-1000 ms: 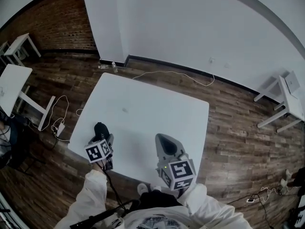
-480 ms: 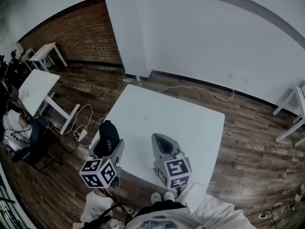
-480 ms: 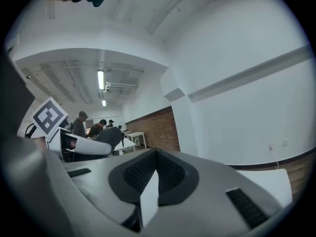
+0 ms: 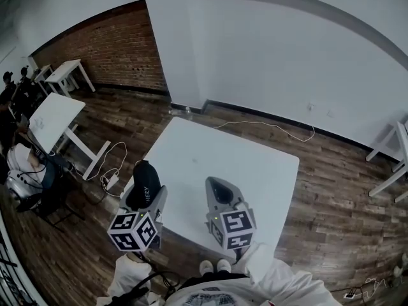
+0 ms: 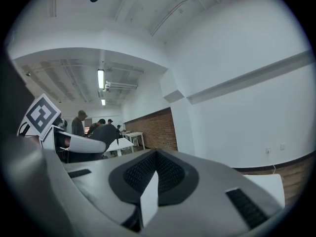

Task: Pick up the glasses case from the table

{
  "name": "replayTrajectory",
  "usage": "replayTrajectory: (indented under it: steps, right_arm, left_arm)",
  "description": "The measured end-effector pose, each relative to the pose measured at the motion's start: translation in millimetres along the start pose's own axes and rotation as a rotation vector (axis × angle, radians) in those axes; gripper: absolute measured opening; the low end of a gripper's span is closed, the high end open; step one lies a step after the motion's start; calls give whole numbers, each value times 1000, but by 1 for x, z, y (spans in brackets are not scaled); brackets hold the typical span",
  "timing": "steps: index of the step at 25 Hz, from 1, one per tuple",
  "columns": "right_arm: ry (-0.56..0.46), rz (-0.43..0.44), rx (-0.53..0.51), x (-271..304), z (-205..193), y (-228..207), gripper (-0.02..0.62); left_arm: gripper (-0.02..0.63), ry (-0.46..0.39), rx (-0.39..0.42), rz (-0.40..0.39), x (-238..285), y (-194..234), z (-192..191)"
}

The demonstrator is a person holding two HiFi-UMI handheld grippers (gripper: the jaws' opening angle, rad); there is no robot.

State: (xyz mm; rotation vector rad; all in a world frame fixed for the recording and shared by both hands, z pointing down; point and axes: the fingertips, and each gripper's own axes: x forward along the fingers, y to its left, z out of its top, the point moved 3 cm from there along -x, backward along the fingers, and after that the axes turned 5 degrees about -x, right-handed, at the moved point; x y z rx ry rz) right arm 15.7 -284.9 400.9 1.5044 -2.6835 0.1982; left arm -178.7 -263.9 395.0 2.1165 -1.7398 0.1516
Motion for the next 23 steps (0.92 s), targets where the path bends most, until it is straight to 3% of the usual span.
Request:
replayTrajectory:
  steps: [23]
  right_arm:
    - [-22,5,-7,-10,6,-6,2]
  left_arm:
    - [351,1,39,43,-2,-5,1]
